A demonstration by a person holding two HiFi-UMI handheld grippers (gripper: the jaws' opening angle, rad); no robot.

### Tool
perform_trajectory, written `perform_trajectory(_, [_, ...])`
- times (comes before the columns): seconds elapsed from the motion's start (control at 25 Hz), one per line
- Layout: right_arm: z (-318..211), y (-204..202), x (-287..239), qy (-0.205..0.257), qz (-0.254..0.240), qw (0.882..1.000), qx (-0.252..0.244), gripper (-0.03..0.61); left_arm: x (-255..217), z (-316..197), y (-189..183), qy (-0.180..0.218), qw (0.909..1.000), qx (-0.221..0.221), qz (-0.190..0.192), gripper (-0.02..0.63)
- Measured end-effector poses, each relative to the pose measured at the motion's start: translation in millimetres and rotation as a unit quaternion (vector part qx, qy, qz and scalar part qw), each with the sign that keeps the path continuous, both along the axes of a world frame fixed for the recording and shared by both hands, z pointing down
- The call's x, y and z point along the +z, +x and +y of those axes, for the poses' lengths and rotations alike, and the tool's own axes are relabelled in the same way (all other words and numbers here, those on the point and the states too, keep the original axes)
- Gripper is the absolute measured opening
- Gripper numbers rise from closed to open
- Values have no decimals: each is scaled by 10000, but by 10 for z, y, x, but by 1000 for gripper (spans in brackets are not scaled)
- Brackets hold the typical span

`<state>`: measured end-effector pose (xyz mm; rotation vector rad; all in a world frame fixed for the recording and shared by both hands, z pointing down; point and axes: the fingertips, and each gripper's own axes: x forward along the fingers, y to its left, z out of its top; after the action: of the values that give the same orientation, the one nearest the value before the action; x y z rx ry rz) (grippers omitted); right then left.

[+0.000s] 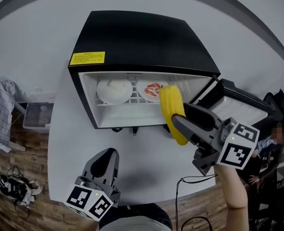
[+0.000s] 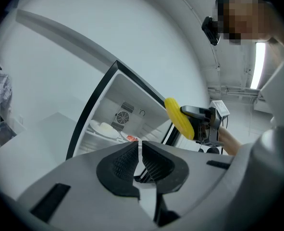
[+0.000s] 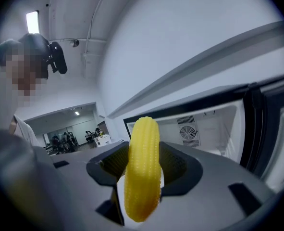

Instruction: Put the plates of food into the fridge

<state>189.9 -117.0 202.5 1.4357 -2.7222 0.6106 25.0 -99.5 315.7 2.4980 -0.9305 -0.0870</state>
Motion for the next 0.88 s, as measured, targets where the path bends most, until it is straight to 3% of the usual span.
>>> perform_trajectory(0.16, [-29, -53, 568, -257, 169, 9995, 38, 206, 98, -4, -77, -31, 9999, -143, 0, 11])
perform_trajectory(0.36, [-113, -139, 1239, -548, 131, 9984, 35, 206, 295, -36, -163, -52, 9990, -327, -287, 11])
perform_trajectory(0.88, [-484, -122, 2373, -843, 691, 9933, 371, 206, 595, -100, -245, -223, 9963, -572, -596, 11])
